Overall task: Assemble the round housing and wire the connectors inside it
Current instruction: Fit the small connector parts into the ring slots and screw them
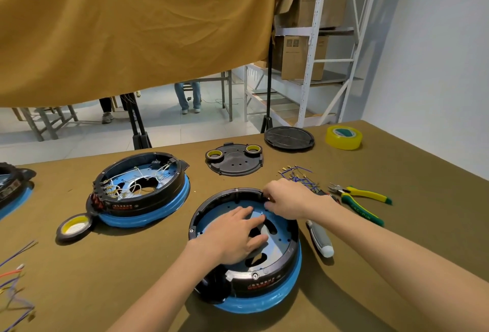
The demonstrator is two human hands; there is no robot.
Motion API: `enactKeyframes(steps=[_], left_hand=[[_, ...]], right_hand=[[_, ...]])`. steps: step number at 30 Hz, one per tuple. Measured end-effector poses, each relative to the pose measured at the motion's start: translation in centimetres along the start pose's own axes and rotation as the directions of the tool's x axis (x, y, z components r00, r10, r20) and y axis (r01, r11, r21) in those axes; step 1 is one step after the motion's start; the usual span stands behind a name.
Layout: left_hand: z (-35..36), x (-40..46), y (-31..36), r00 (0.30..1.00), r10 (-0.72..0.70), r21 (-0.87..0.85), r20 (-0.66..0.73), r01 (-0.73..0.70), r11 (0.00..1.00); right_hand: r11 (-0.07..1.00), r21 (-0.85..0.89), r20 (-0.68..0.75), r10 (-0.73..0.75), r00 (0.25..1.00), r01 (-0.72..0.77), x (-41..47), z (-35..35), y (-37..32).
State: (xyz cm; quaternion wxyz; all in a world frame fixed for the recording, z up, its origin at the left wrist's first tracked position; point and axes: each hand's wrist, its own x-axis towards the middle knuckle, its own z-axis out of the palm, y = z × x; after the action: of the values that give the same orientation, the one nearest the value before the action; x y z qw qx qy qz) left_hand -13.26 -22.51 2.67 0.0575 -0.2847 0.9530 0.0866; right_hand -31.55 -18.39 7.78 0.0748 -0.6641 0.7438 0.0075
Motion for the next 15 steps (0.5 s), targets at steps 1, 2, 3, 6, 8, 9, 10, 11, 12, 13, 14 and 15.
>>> enactKeyframes(steps=[1, 2, 3, 6, 8, 9, 10, 11, 12, 13, 14, 15], left_hand=[[0.0, -0.1, 0.2, 1.0, -0.016, -0.001, -0.003, 0.016, 1.0], [0.0, -0.1, 0.4, 1.0, -0.031, -0.003, -0.007, 0.031, 1.0], [-0.1, 0.0, 0.5, 0.999, -0.04, -0.009, -0.007, 0.04, 0.999], [-0.3, 0.0, 0.8, 0.998, -0.062, -0.014, -0.004, 0.062, 0.998], [-0.3, -0.2, 0.6, 0.996, -0.084, -0.01, -0.015, 0.083, 0.996], [-0.2, -0.3, 0.5, 0.996, -0.092, 0.003, -0.021, 0.092, 0.996], [-0.1, -0.4, 0.5, 0.995, -0.096, 0.024, -0.026, 0.097, 0.995], [0.0, -0.4, 0.6, 0.995, -0.099, 0.043, -0.025, 0.1, 0.994], [0.0, -0.4, 0.6, 0.995, -0.102, 0.054, -0.022, 0.103, 0.993], [-0.1, -0.3, 0.6, 0.994, -0.109, 0.06, -0.02, 0.11, 0.992], [-0.3, -0.1, 0.6, 0.993, -0.118, 0.061, -0.021, 0.119, 0.991], [-0.6, 0.0, 0.7, 0.992, -0.123, 0.057, -0.02, 0.124, 0.991]], right_hand=[[1.0, 0.002, 0.031, -0.017, 0.999, 0.016, -0.2, 0.0, 0.2], [1.0, 0.009, 0.052, -0.03, 0.998, 0.03, -0.3, -0.1, 0.3], [0.999, 0.019, 0.066, -0.041, 0.997, 0.04, -0.3, -0.2, 0.4], [0.999, 0.026, 0.073, -0.05, 0.996, 0.048, 0.0, -0.6, 0.1], [0.997, 0.046, 0.046, -0.064, 0.997, 0.062, 0.2, -0.7, -0.3], [0.995, 0.068, 0.025, -0.076, 0.997, 0.074, 0.1, -0.6, -0.3], [0.992, 0.091, -0.01, -0.083, 0.997, 0.083, -0.1, -0.5, -0.1], [0.991, 0.105, -0.057, -0.072, 0.996, 0.078, -0.3, -0.2, 0.1], [0.993, 0.104, -0.101, -0.039, 0.994, 0.05, -0.6, 0.1, 0.3], [0.996, 0.089, -0.113, 0.013, 0.994, -0.002, -0.9, 0.3, 0.6], [0.996, 0.074, -0.09, 0.065, 0.994, -0.058, -1.2, 0.3, 0.8], [0.992, 0.071, -0.032, 0.108, 0.994, -0.105, -1.4, 0.3, 1.0]])
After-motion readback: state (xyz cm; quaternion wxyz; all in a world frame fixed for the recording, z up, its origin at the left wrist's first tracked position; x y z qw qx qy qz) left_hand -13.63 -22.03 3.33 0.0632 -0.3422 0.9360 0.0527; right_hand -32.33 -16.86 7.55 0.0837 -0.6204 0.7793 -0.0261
